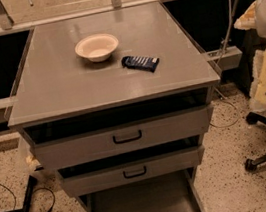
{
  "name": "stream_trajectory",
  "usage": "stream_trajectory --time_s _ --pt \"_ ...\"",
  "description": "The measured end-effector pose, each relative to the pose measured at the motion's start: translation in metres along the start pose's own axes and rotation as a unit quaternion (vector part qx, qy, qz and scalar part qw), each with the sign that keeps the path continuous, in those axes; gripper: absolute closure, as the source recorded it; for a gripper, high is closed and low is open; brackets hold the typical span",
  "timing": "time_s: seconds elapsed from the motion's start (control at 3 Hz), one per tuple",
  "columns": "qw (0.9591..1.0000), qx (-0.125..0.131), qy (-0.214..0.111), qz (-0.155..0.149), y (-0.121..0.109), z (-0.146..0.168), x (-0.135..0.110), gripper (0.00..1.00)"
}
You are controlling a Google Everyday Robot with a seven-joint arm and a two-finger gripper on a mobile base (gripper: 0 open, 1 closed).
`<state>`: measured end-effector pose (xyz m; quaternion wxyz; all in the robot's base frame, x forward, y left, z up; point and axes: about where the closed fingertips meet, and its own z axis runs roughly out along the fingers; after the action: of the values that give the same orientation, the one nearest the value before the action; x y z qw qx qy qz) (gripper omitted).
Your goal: Place rxbar blueberry into bottom drawer
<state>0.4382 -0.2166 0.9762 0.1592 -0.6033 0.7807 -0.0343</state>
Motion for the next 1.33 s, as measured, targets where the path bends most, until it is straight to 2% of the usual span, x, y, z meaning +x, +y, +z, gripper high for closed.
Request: stream_trajectory --time_s 0.33,0.67,1.0,1.33 --pt "1.0 0.001 -0.002 0.0 0.0 0.0 -0.001 0.0" --pt "0.9996 0.006 -0.027 -0.007 -0.009 0.006 -0.011 0.0" --pt "0.9977 0.013 -0.058 -0.032 -0.033 0.016 -0.034 0.0" --pt "0.9924 0.021 -0.102 -0.066 -0.085 0.045 -0.094 0.0"
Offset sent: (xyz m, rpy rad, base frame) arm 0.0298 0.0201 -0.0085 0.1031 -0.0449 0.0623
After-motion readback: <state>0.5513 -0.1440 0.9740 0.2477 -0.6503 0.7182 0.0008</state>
